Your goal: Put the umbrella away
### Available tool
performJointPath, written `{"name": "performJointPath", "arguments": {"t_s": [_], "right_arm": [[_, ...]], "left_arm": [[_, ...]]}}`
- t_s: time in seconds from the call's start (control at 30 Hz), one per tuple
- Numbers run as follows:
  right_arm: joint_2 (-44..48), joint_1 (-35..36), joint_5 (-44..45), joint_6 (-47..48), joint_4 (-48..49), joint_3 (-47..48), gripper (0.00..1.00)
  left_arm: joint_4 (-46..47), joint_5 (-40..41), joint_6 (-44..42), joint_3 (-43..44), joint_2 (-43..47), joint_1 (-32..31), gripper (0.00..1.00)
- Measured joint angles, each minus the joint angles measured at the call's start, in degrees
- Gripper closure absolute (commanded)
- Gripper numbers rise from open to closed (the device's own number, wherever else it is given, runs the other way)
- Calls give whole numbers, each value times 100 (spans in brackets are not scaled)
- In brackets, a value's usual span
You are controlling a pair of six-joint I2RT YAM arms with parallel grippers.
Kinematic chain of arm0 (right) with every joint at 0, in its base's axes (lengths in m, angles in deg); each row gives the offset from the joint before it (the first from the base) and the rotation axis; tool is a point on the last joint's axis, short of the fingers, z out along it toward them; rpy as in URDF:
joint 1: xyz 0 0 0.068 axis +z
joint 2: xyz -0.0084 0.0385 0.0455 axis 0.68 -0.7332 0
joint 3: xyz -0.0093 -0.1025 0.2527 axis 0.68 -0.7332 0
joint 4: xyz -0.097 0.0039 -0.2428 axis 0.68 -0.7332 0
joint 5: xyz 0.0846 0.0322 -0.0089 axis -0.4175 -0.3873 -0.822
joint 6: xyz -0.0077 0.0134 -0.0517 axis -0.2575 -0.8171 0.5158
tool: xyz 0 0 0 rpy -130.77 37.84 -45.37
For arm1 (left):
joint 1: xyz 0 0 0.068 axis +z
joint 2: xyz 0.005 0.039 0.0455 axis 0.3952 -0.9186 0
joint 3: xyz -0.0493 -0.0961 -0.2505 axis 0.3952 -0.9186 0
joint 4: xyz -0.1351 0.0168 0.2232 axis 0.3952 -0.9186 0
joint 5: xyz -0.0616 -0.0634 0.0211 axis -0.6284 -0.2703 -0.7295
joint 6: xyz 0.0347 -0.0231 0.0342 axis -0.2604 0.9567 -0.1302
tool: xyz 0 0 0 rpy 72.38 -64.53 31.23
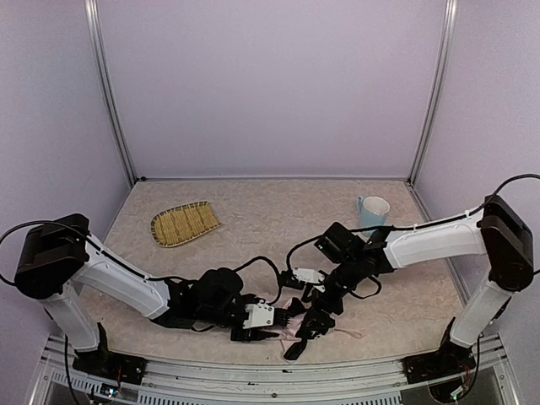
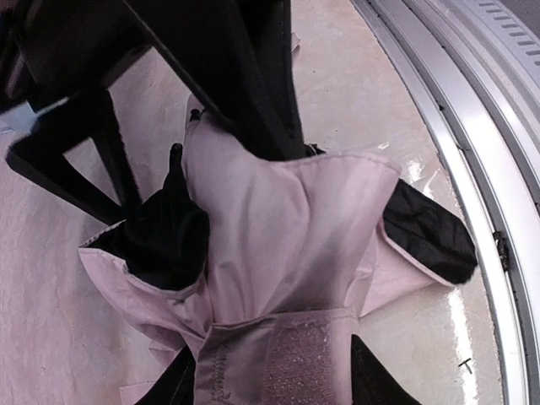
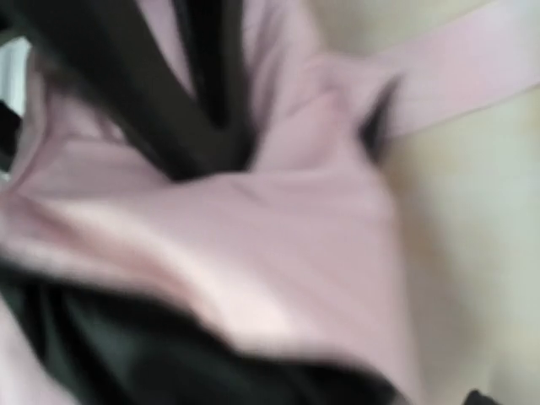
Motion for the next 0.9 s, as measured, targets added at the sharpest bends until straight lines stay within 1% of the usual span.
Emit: {"name": "performJointPath", "arguments": {"t_s": [0.07,0.17,0.23,0.33,0.47,0.6,0.77,0.9], "right_arm": [[444,-17,413,17,195,-192,0],[1067,-20,737,66,531,-439,0],[1486,20,817,133,874,-688,0],[1727,173,820,157,1410,-1008,0],[1530,588,831,122,1976,-1255,0],[1093,807,874,66,2411,-1322,0],[391,885,1154,-24,2496,-1325,0],[256,911,1217,-50,2487,-1333,1]], "left_arm": [[-31,-120,39,9,-7,68,54],[-28,-238,85,11,-17,127,53],[-13,-291,109,11,-33,146,53],[9,-334,155,9,-42,168,52],[13,-356,197,9,-44,179,52],[20,-361,219,9,-50,184,52],[142,-382,280,-79,-35,221,51],[339,-527,302,-461,232,382,50]]}}
